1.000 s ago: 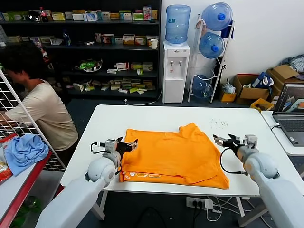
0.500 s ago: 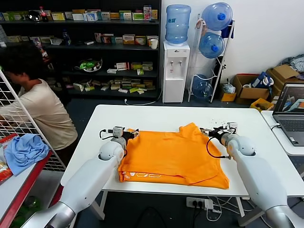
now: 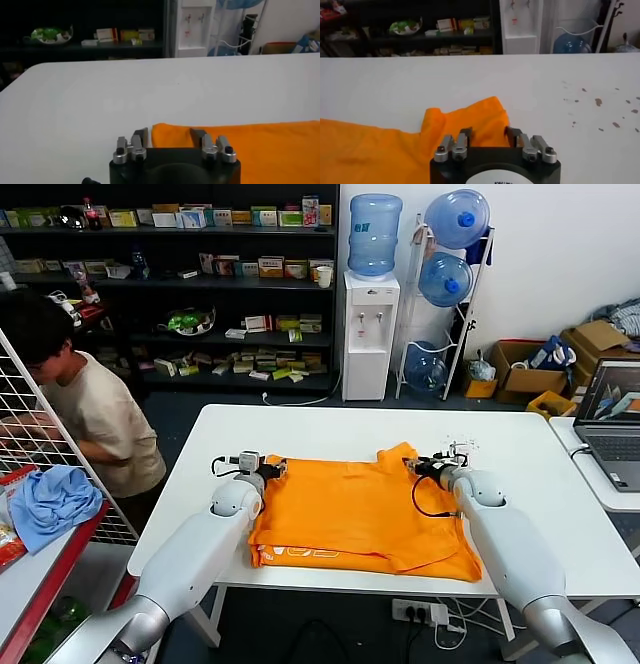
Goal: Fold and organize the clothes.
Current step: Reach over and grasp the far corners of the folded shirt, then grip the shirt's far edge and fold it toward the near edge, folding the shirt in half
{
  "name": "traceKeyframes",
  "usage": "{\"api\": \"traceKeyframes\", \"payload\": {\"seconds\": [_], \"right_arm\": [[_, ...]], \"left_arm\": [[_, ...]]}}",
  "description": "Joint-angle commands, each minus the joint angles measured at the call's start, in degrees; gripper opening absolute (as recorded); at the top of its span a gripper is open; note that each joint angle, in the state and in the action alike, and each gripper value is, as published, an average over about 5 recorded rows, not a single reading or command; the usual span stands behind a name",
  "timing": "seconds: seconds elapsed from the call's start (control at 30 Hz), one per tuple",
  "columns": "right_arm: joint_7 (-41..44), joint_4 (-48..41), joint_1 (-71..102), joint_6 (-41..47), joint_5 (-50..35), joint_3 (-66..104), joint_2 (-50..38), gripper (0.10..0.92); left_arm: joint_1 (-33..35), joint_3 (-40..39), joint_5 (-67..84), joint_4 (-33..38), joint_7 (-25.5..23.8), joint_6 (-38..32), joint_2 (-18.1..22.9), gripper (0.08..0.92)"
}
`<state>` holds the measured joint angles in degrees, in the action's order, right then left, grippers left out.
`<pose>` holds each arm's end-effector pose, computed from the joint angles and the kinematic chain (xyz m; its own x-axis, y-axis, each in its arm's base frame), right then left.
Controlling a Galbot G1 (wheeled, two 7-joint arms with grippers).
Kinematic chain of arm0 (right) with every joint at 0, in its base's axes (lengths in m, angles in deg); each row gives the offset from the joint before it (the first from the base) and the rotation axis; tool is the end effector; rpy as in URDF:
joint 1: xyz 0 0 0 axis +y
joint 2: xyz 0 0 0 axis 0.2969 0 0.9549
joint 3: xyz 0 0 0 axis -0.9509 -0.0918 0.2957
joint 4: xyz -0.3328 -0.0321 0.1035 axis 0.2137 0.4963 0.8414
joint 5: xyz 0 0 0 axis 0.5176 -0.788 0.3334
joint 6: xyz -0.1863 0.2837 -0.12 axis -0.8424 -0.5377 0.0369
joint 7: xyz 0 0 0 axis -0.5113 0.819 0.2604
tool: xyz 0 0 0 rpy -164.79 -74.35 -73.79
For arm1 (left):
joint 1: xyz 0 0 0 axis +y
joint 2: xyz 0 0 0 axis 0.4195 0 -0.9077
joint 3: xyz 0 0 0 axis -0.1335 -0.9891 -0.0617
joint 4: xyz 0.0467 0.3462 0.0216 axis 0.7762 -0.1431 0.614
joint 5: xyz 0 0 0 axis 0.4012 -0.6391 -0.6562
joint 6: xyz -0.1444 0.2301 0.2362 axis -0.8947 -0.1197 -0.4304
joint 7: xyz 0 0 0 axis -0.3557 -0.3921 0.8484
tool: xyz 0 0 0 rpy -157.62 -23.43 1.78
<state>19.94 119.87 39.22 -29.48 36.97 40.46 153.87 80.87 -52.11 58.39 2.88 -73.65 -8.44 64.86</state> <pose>0.5333 -0.1246 -0.3447 -0.7716 -0.2352 0.5910 -0.1858 0.9719 0.1443 0.5180 -0.0156 -0.3597 -0.8403 0.1304 0.5263 0.1569 0.9876 0.0058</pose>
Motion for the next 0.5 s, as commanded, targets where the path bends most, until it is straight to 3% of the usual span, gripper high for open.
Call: {"api": "traceKeyframes", "payload": {"seconds": [0.03,0.3,0.5], "right_arm": [[-0.04,-2.34,-1.06,0.53,1.23,-0.04,1.39,0.385],[-4.56,8.44,2.65,-2.72,-4.32,-1.03,-1.79,0.16],[-11.26,25.3,9.85,-2.15,-8.47,-1.34,-6.86,0.125]], "left_arm": [[-0.03,-0.31,-0.16,-0.65,-1.17,0.29,0.24,0.524],[1.86,-0.23,-0.24,4.77,-1.07,-0.28,-2.04,0.299],[3.86,0.73,-0.19,11.16,-0.21,-0.76,-5.0,0.132]]}}
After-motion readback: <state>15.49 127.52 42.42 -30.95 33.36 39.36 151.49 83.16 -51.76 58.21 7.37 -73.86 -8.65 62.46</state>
